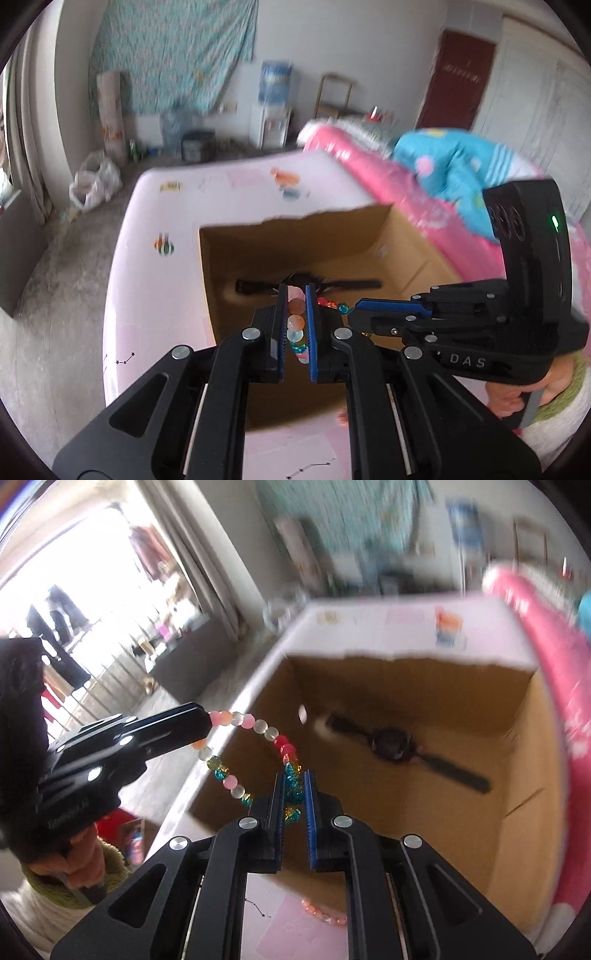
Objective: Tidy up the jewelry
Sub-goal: 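Lift the bracelet and lower it into the box with the right tool, then open the right tool to drop the bracelet and withdraw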
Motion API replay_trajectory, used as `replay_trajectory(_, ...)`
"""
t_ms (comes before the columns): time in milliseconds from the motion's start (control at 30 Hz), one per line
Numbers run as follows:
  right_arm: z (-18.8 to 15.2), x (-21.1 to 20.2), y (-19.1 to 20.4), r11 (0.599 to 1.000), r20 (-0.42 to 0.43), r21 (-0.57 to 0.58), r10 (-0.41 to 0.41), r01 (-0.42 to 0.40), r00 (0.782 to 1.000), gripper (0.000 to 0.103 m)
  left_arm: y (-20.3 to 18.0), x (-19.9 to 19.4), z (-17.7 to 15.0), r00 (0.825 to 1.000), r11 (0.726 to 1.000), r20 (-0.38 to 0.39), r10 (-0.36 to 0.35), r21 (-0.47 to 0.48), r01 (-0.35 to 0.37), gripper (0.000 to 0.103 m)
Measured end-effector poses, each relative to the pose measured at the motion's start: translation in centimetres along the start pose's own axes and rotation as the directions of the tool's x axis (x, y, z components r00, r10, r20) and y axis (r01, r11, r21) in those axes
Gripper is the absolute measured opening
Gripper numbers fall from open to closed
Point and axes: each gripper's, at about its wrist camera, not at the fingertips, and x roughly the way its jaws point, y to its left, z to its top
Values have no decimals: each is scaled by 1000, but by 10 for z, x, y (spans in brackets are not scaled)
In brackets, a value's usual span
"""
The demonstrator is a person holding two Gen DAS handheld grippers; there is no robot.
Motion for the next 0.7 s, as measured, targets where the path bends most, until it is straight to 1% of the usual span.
replay_trajectory(67, 9, 24, -11, 999, -87, 50, 14, -9, 996, 10, 3, 22, 1, 997, 999, -67, 37, 19, -35, 8)
replay_trajectory(133, 15, 40, -16, 998, -144, 56, 4, 4, 990, 10, 4, 40, -2, 991, 997, -119, 59, 46, -54, 8)
replay_trajectory(167, 16, 48, -15, 999, -172, 49, -15, 23, 985, 10, 5, 47, -3, 987, 997, -140, 72, 52, -65, 8)
replay_trajectory(300, 17, 69, -10, 997, -255, 38, -53, 65, 966, 11, 9, 65, -7, 974, 993, -198, 107, 72, -94, 9)
replay_trajectory(333, 16, 72, -10, 997, -267, 37, -55, 67, 962, 11, 11, 66, -8, 973, 993, -206, 106, 69, -93, 9)
replay_trajectory(400, 17, 75, -9, 997, -268, 26, -63, 72, 962, 11, 13, 63, -9, 976, 994, -192, 98, 66, -87, 9)
replay_trajectory(433, 16, 75, -10, 996, -261, 21, -74, 82, 963, 11, 13, 61, -10, 978, 993, -181, 100, 73, -88, 12)
replay_trajectory(467, 16, 73, -10, 996, -248, 20, -79, 87, 965, 11, 13, 59, -10, 980, 993, -173, 100, 76, -88, 17)
replay_trajectory(533, 18, 64, -11, 996, -225, 21, -82, 89, 971, 11, 12, 53, -9, 984, 993, -150, 99, 78, -88, 18)
replay_trajectory(600, 19, 55, -12, 996, -193, 20, -85, 90, 978, 11, 12, 44, -7, 988, 992, -112, 108, 80, -99, 19)
replay_trajectory(633, 19, 48, -12, 996, -172, 17, -85, 89, 981, 12, 12, 37, -5, 990, 991, -89, 113, 77, -106, 21)
replay_trajectory(667, 19, 39, -12, 996, -149, 12, -87, 90, 985, 18, 13, 30, -4, 991, 991, -67, 115, 72, -110, 24)
replay_trajectory(700, 18, 26, -10, 996, -108, 5, -90, 92, 990, 28, 13, 23, -4, 992, 992, -47, 114, 68, -110, 26)
